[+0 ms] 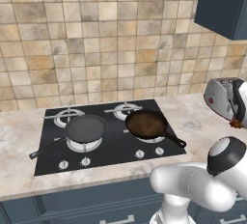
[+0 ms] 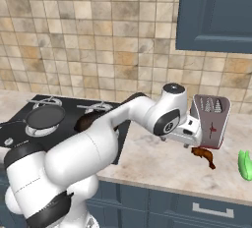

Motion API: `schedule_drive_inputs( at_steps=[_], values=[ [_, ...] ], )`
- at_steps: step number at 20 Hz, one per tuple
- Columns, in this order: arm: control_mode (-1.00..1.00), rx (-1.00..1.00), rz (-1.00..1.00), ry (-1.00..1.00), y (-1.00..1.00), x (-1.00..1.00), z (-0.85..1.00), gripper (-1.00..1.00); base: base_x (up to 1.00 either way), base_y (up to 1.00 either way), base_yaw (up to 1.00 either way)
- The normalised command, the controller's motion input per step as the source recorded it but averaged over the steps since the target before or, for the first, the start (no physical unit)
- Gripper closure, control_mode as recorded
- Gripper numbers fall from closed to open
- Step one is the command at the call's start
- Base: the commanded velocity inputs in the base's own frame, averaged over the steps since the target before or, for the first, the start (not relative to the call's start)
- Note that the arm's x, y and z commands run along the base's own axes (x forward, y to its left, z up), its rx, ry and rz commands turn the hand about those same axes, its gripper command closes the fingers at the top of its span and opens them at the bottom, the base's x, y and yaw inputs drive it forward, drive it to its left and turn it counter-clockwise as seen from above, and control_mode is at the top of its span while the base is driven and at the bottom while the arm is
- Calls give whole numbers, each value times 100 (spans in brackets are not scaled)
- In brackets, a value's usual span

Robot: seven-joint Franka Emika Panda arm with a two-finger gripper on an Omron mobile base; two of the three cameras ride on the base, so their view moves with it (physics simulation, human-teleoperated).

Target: Place both pans onto different burners. Then place the corn and the chicken drumstick on different pans.

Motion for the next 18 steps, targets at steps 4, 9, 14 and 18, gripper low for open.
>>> schedule_drive_inputs(
  at_steps=[4,9,14,18],
  values=[
    [-100,0,2,-1,-38,11,-17,-100,0,0,0],
    [-100,-1,17,0,-27,13,-22,-100,0,0,0],
    [-100,-1,21,0,-20,17,-18,-100,0,0,0],
    [-100,0,14,0,-22,8,-8,-100,0,0,0]
  ],
)
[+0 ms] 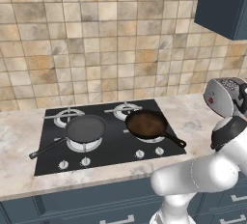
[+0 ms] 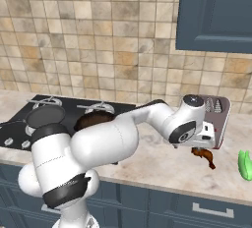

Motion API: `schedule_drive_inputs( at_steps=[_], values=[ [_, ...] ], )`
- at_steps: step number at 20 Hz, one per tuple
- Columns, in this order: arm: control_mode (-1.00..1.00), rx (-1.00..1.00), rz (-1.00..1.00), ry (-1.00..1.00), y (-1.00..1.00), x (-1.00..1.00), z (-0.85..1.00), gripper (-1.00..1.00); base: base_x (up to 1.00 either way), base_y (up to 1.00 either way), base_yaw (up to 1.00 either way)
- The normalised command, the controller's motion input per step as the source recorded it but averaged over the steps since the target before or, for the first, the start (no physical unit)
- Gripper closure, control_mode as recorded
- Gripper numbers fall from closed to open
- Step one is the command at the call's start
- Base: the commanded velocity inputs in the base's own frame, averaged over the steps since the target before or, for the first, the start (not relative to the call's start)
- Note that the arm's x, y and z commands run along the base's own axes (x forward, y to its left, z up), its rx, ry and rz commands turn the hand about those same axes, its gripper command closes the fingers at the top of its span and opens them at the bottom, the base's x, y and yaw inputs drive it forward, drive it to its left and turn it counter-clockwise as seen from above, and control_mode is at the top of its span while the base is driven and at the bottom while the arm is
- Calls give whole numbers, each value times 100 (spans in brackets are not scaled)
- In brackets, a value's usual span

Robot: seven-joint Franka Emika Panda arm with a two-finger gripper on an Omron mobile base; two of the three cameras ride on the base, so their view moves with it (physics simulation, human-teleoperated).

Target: Place both pans onto different burners. Then place the corn and the chicken drumstick on different pans.

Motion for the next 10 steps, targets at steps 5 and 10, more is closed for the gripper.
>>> schedule_drive_inputs(
  at_steps=[5,10],
  values=[
    [-100,0,2,3,-18,8,0,-100,0,0,0],
    [-100,-3,0,11,-13,3,0,-100,0,0,0]
  ],
)
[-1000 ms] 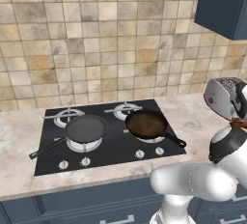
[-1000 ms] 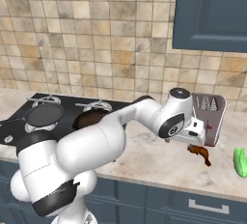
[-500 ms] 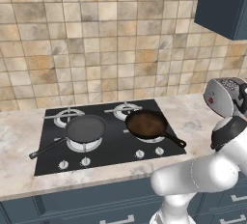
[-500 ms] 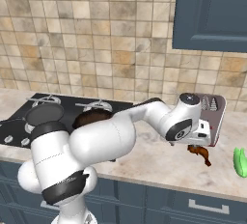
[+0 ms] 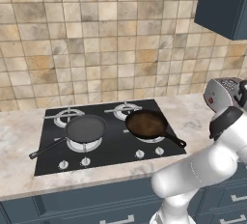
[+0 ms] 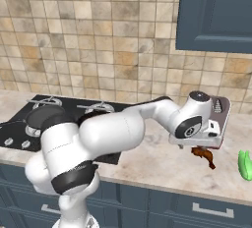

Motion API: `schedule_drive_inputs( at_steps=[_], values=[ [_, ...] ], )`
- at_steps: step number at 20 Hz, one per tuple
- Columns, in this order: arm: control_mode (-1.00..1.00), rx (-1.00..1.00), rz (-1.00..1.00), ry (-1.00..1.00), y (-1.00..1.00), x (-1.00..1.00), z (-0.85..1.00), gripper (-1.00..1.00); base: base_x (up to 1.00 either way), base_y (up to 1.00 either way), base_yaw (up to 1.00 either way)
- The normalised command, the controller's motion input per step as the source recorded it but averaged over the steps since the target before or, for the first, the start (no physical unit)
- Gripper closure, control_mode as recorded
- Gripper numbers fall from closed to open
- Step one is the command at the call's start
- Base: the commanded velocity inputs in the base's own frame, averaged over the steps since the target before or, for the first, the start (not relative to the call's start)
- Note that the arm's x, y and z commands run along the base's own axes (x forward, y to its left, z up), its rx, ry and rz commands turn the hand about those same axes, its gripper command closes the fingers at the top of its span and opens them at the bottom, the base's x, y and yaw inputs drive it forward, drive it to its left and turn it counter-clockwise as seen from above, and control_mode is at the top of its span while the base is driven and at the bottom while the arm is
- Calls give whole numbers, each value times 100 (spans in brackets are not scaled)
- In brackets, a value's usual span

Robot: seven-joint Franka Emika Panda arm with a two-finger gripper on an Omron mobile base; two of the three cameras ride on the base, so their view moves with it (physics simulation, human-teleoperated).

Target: Place both pans onto different burners. Then place the corn and the chicken drumstick on different pans.

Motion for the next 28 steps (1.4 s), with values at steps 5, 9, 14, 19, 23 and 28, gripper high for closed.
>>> schedule_drive_inputs(
  at_steps=[5,9,14,19,23,28],
  values=[
    [-100,0,2,6,-25,9,-1,-100,0,0,0],
    [-100,0,9,0,-31,17,-15,-100,0,0,0],
    [-100,1,9,0,-29,19,-29,-100,0,0,0],
    [-100,0,7,0,-21,17,-21,-100,0,0,0],
    [-100,0,5,0,-14,17,-10,-100,0,0,0],
    [-100,0,4,2,-5,13,-14,-100,0,0,0]
  ],
)
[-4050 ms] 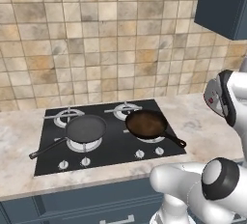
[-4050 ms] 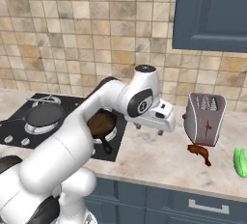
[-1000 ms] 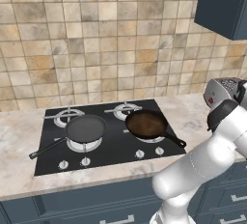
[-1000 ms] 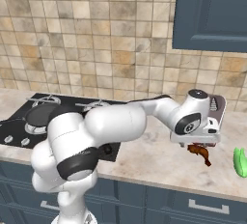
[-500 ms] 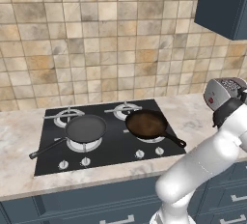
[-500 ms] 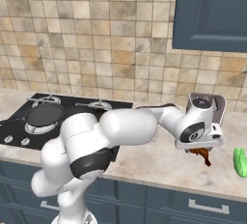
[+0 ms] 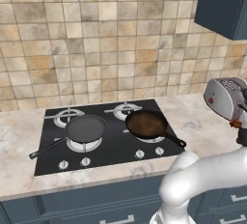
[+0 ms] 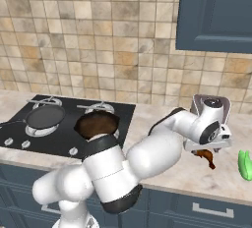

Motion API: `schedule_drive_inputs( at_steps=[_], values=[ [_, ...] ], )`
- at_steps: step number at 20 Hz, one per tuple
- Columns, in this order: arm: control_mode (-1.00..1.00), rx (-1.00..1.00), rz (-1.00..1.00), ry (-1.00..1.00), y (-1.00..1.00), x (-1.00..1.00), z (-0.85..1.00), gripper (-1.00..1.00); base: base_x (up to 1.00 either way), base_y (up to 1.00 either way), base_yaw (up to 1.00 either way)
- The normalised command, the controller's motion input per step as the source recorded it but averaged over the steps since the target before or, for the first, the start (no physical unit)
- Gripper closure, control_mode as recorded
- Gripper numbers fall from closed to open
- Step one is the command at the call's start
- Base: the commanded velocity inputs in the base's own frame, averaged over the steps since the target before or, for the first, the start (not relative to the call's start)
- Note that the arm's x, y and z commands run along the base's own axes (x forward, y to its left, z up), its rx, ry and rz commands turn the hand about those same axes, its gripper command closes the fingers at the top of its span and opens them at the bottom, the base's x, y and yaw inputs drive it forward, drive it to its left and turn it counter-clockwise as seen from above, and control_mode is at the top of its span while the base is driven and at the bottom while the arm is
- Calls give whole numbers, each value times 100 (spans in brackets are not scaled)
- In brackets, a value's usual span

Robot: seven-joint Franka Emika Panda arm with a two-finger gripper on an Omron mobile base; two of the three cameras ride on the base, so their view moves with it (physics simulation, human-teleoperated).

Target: Place both pans onto different burners. Then place the corn and the chicken drumstick on different pans.

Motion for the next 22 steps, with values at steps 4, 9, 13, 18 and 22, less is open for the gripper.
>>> schedule_drive_inputs(
  at_steps=[4,9,13,18,22],
  values=[
    [-100,0,3,4,-1,10,-26,-100,0,0,0],
    [-100,0,3,1,-6,12,-26,-100,0,0,0],
    [-100,0,4,0,-14,12,-25,-100,0,0,0],
    [-100,0,5,0,-18,13,-24,-100,0,0,0],
    [-100,0,4,0,-14,10,-23,-100,0,0,0]
  ],
)
